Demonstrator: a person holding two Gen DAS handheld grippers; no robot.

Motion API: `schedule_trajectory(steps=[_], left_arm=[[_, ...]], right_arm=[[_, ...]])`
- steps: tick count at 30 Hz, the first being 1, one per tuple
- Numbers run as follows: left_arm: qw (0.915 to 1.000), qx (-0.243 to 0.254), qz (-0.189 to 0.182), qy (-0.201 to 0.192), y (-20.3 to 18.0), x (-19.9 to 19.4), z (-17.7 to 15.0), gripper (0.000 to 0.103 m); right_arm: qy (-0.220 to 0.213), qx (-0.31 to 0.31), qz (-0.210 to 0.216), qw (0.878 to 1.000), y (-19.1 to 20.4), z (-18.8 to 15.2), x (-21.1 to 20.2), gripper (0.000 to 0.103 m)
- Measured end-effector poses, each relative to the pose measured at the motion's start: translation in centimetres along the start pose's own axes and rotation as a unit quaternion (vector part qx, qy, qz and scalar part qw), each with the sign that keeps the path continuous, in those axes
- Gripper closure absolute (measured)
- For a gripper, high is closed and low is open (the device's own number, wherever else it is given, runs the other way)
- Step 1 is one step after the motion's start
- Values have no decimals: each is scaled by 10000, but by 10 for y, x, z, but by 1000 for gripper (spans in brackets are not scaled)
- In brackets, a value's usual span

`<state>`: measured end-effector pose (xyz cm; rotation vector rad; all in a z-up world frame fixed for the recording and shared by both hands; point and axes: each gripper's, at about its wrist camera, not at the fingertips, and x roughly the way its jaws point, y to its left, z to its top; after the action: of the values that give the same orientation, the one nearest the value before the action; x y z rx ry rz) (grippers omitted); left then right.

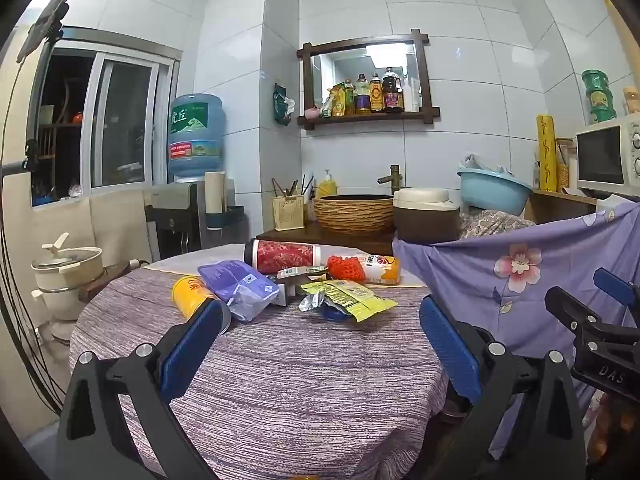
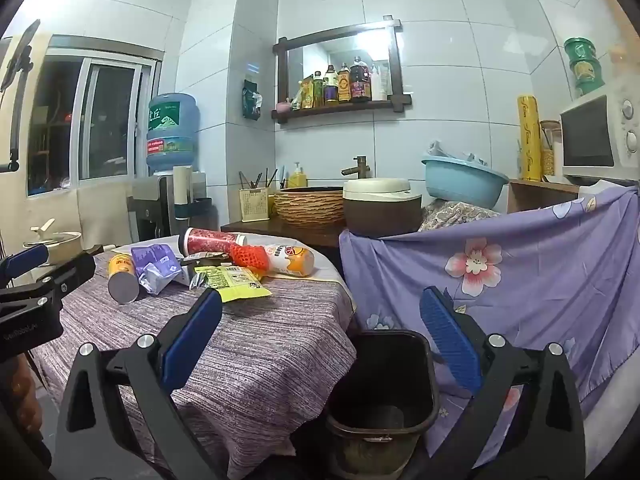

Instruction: Collect trash

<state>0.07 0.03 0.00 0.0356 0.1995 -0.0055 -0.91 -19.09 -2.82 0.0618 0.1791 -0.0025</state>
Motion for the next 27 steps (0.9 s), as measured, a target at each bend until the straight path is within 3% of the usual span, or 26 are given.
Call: schedule_trajectory(steps=[27], left_arm=[[10000, 29, 33, -23, 5, 2, 3, 5]], right_arm=[[32, 48, 22, 10000, 2, -1, 3, 5]])
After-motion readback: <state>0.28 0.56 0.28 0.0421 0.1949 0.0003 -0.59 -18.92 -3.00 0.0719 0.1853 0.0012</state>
